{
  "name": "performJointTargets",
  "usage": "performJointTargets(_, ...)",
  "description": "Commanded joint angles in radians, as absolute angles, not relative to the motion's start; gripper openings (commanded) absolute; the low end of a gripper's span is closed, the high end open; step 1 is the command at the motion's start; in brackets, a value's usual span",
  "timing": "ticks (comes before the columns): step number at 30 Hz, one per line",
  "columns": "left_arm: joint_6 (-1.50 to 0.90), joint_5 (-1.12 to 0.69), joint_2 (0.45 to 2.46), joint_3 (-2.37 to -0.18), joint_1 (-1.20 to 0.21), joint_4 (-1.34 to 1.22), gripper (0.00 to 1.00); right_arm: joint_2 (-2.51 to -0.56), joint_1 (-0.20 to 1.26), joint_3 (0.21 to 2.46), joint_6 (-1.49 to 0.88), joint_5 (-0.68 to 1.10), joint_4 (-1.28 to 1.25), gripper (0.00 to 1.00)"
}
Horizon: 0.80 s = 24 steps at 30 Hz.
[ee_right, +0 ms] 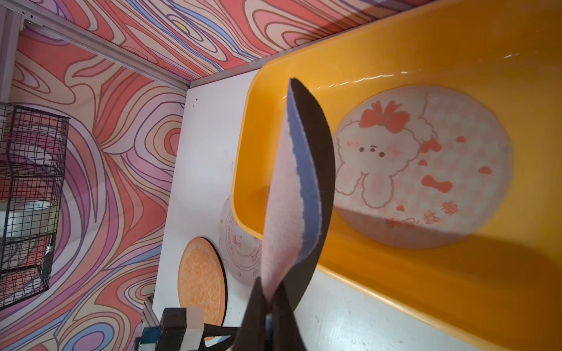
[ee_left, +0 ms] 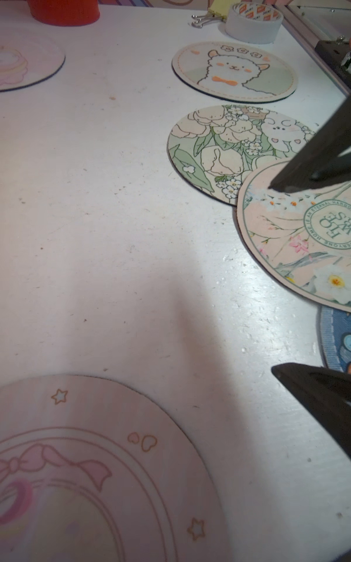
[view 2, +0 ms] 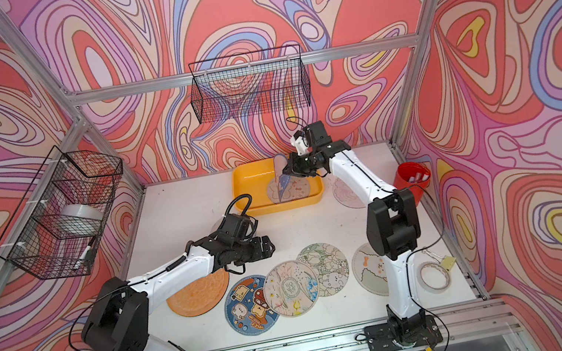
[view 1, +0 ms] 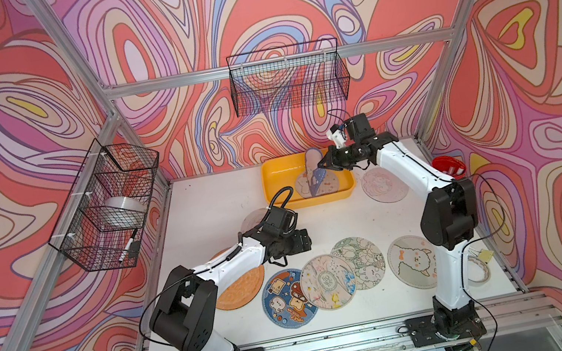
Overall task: Put the coasters into the storage box
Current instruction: Place the coaster in the storage box.
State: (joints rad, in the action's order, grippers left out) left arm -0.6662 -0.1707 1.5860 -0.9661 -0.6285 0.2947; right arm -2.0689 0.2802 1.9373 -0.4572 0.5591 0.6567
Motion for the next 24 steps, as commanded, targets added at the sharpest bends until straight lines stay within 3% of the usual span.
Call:
performJointTargets(1, -0.675, -0.146, 1.545, -0.944, -0.613, 0.306, 0.89, -2.124, 0.313, 1.985, -0.512, 0.571, 0.569, 0.0)
performJointTargets(7, -0.666, -0.143, 1.517, -0.927, -0.588, 0.323, 0.9, -2.228, 0.331, 2.02, -0.54, 0.574, 0.513, 0.0)
performJointTargets(14, -0.663, -0.139, 1.5, -0.918, -0.575, 0.333, 0.91, -2.324, 0.325, 2.1, -0.456, 0.514, 0.617, 0.0)
performJointTargets(24, -0.652, -0.132, 1.482, -0.916, -0.564, 0.35, 0.91, -2.322, 0.271, 2.064, -0.379, 0.426, 0.688, 0.0)
